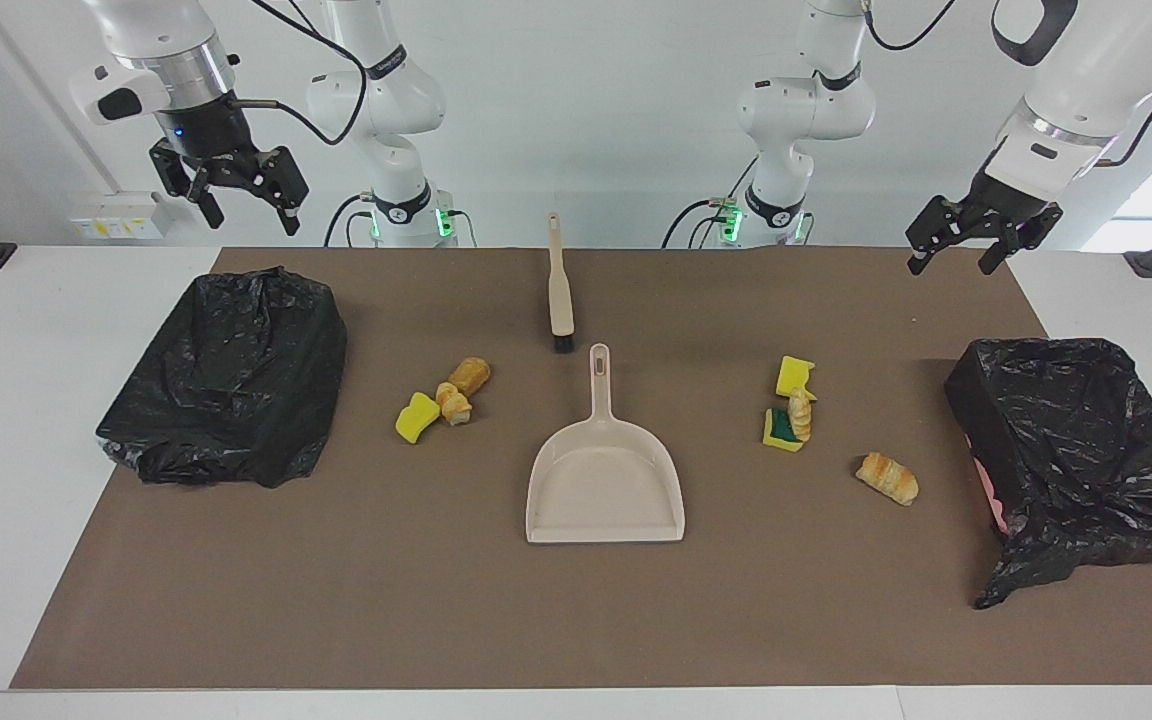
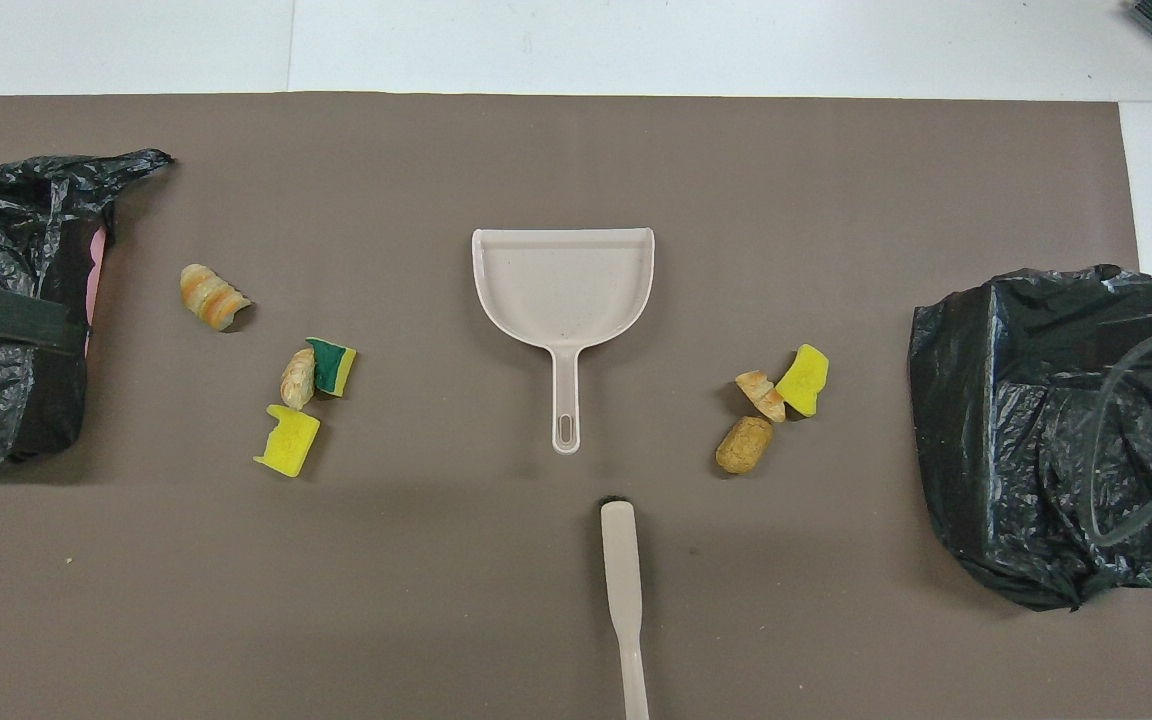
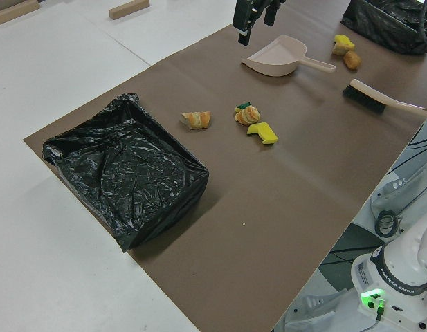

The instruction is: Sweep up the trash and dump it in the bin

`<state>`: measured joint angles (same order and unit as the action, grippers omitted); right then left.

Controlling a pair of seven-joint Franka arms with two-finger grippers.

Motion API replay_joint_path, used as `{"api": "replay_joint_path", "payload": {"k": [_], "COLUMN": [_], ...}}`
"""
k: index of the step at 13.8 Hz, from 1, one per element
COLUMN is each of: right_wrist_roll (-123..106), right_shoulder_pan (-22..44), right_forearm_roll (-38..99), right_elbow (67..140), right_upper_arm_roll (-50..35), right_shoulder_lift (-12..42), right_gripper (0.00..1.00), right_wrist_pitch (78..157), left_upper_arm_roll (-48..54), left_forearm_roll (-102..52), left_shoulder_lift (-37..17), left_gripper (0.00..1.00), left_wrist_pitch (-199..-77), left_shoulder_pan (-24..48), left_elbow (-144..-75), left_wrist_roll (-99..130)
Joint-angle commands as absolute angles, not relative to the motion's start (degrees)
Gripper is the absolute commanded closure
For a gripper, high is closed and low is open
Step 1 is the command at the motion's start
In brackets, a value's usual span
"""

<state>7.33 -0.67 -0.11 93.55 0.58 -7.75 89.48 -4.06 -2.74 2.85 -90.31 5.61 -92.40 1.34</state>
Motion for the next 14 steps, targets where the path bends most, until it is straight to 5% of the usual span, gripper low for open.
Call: {"api": "replay_joint_path", "payload": {"k": [1,14], "right_wrist_roll": [5.71,5.89], "right_shoulder_pan": [-1.49,-1.49], "right_forearm_roll": [0.88,0.88], "right_elbow": [94.13,94.22], "right_upper_arm_roll": [0.35,0.35], "right_shoulder_lift": [-8.09,-8.26], "right_gripper": [0.0,0.0], "right_wrist_pitch": [89.82,89.82], "left_upper_arm_roll": [-4.22,-3.78], "left_forearm_roll": [-1.76,-1.58], "left_shoulder_lift": [3.78,3.52], "left_gripper": [0.0,0.0], "left_wrist_pitch": [-89.04,-89.21], "left_shoulder_pan": [5.71,6.5], "left_elbow": [-92.81,-92.2], "left_wrist_roll": [0.88,0.88]}}
